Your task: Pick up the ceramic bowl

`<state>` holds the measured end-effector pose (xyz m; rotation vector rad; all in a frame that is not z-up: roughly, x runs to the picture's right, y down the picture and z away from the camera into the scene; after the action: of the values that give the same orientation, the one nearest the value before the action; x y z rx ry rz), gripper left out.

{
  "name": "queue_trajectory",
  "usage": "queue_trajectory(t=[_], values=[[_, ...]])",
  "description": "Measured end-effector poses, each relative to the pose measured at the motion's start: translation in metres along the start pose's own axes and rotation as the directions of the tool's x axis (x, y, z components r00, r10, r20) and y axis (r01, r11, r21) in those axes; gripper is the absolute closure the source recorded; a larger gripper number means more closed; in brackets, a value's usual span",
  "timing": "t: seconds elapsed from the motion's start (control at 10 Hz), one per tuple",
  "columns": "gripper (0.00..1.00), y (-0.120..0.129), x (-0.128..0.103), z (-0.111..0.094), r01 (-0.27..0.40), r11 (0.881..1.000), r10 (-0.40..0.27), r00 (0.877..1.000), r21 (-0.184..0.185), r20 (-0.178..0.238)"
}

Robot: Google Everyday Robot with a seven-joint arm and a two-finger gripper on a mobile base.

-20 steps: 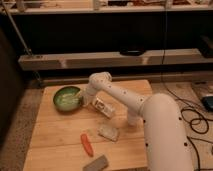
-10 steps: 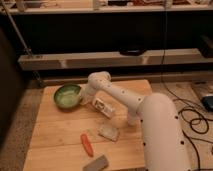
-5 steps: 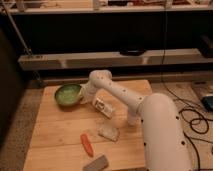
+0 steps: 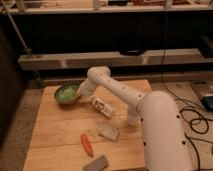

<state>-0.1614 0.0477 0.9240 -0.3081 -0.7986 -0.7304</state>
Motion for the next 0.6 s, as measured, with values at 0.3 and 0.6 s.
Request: queue_trajectory(t=[0.3,0.6], values=[[1.00,-0.0053,-0.0028,-0.0069,0.005,1.000,-0.005,1.000,-0.004,-0.001],[1.00,-0.0061,-0.0036,-0.0094,0.006,1.000,-0.006,1.000,-0.008,-0.001]])
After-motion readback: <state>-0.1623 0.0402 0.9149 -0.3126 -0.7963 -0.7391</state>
